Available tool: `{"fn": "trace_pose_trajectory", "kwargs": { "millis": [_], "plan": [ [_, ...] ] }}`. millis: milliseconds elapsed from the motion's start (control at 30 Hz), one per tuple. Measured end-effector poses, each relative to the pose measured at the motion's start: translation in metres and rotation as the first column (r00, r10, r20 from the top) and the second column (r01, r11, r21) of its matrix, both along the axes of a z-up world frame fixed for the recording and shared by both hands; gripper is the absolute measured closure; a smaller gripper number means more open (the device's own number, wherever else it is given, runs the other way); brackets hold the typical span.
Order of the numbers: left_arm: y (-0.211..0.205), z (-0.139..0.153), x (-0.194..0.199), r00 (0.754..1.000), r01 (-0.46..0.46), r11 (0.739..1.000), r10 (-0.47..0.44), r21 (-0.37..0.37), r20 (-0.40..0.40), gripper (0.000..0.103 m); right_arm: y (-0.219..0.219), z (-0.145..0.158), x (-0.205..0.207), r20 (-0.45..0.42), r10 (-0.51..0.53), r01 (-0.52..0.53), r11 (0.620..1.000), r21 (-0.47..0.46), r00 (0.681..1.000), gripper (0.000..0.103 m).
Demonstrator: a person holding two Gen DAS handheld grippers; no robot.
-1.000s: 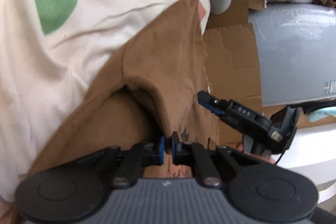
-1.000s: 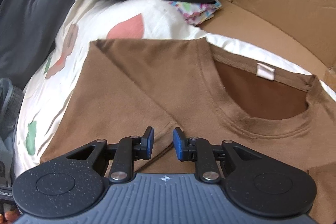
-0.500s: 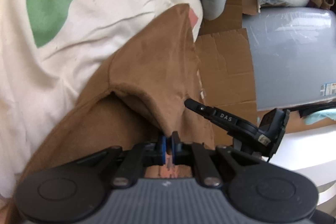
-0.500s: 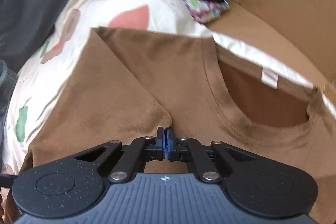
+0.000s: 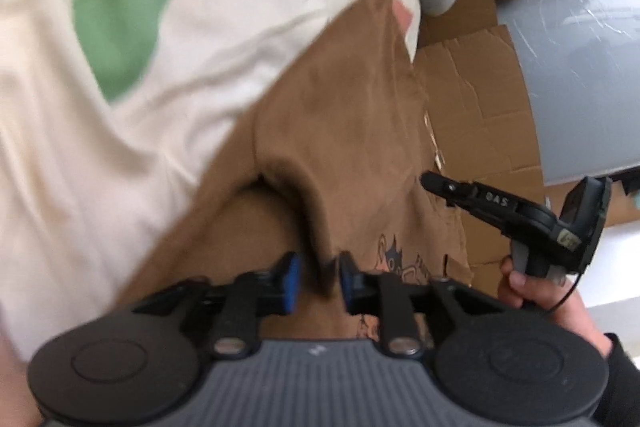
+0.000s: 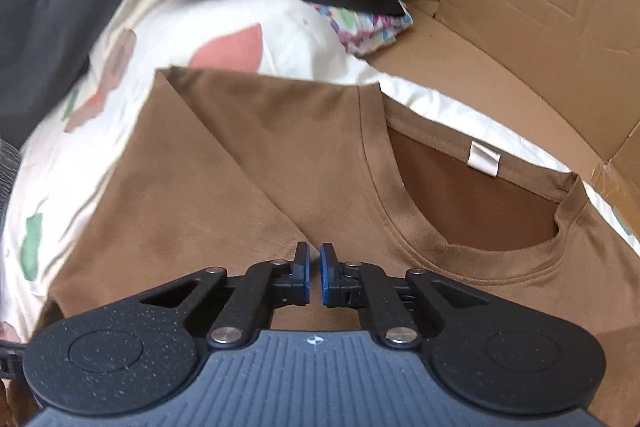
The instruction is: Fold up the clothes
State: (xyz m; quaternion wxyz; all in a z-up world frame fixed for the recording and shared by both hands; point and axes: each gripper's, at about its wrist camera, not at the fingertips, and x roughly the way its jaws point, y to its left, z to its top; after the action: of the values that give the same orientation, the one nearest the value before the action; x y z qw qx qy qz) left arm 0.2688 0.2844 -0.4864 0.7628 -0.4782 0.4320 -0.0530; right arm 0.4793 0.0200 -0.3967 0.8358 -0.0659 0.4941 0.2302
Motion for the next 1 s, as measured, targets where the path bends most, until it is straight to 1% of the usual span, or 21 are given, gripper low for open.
{"fn": "trace_pose_trajectory", "kwargs": {
  "millis": [133,233,400,467,533,567,600,767,833,1000],
  "plan": [
    [0.016,0.011,-0.005,0.999,-0.039,0.998,0.038,0.043,0.019,0.076,0.003,0.008,-0.003,0.008,0.0,-0.001,0.999,0.037,1.0,0.099],
    [0.025,0.016,-0.005,0.998,-0.056,0.996,0.054,0.063,0.032,0.072,0.008,0.011,-0.004,0.016,0.008,-0.009,0.998,0.061,1.0,0.099],
    [0.036,0.016,-0.006,0.996,-0.087,0.995,0.085,0.049,0.039,0.072,0.02,0.01,-0.01,0.012,0.051,-0.051,0.996,0.075,0.999,0.099],
    [0.029,0.015,0.0,0.995,-0.091,0.995,0.089,0.042,0.04,0.072,0.024,0.008,-0.012,0.004,0.066,-0.066,0.995,0.073,0.998,0.099],
    [0.026,0.014,0.004,0.996,-0.087,0.995,0.085,0.04,0.039,0.064,0.028,0.005,-0.015,-0.004,0.079,-0.079,0.994,0.071,0.997,0.099],
    [0.025,0.014,0.004,0.996,-0.085,0.995,0.083,0.049,0.042,0.063,0.03,0.003,-0.016,-0.009,0.085,-0.085,0.994,0.07,0.996,0.099],
    [0.027,0.013,0.0,0.995,-0.087,0.995,0.085,0.055,0.044,0.063,0.032,0.002,-0.017,-0.012,0.091,-0.09,0.994,0.069,0.996,0.099],
    [0.035,0.018,-0.009,0.985,-0.157,0.986,0.152,0.058,0.076,0.063,0.039,-0.008,-0.025,-0.032,0.12,-0.119,0.992,0.051,0.992,0.099],
    [0.038,0.021,-0.012,0.985,-0.159,0.984,0.153,0.075,0.08,0.065,0.04,-0.012,-0.026,-0.04,0.123,-0.122,0.992,0.04,0.992,0.099],
    [0.044,0.023,-0.019,0.986,-0.16,0.981,0.155,0.108,0.057,0.067,0.037,-0.02,-0.025,-0.053,0.109,-0.108,0.994,0.022,0.993,0.098]
  ]
}}
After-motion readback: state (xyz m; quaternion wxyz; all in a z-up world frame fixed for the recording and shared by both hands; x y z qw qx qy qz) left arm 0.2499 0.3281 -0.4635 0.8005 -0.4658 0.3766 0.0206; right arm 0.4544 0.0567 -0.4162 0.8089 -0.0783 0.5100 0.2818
